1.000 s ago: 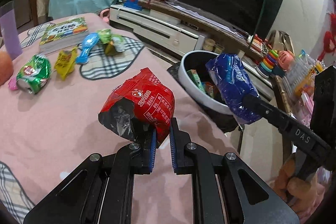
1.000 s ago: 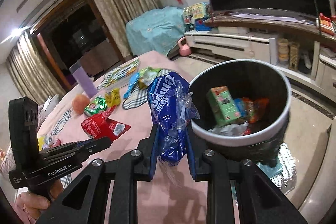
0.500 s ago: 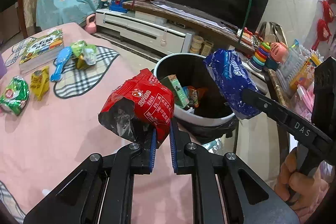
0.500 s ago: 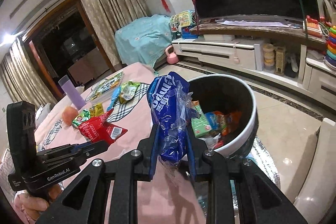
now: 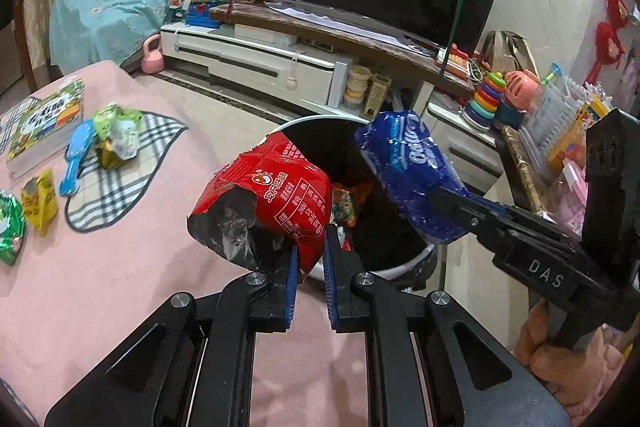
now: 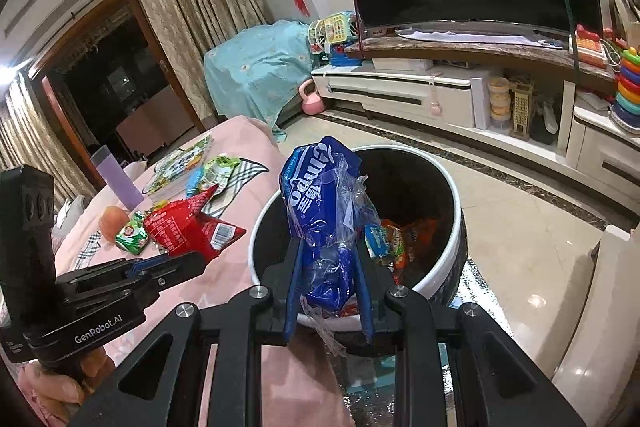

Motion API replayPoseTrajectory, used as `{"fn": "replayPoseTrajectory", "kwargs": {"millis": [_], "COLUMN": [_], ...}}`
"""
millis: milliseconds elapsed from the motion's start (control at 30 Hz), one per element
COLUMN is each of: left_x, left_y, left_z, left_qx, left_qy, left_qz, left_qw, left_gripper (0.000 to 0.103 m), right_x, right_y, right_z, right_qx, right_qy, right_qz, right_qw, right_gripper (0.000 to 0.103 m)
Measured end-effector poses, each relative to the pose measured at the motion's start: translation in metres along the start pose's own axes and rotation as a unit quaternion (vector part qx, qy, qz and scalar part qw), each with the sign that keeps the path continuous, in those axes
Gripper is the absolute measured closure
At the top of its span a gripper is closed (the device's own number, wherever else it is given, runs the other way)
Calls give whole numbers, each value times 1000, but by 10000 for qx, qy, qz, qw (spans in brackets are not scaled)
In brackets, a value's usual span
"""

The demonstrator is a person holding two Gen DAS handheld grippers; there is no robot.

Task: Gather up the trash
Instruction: 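Carry the red and blue snack bags over the trash bin with both grippers, then open both grippers to drop the red and blue bags into the bin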

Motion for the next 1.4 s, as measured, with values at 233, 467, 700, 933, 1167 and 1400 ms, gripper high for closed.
{"fn": "replayPoseTrajectory", "kwargs": {"millis": [233,467,700,933,1167,1400], "left_x": [-13,-29,-41,-53,-60,-48], "left_y": [-14,-23,-26,-29,-31,-26], "left_z": [9,10,11,11,13,8], "left_qx": [-86,-27,-3,2,2,94], "left_qy": [50,66,102,128,159,93], "left_qz": [-75,-191,-299,-429,-506,-321], "left_qw": [9999,9998,9995,9990,9986,9994], "left_gripper": [92,92,92,92,90,43], "right_x": [-2,-7,-17,-27,-30,-31], "right_y": [-8,-15,-20,-24,-26,-30], "right_z": [6,12,16,22,26,33], "right_qx": [-4,-30,-14,-36,-52,-190], "right_qy": [110,144,169,217,274,197], "right_qz": [-44,-127,-235,-363,-415,-417], "right_qw": [9999,9998,9996,9991,9987,9988], "right_gripper": [79,78,78,77,75,51]}}
Point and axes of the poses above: each gripper's, at about its wrist camera, not at the fingertips, and x roughly against the way its jaws point, z to its right, y to its underside, the point moved 1 cm from there along -x, roughly the way its jaws point, and after that the axes turned 11 degrees about -z, right-handed, at the moved point
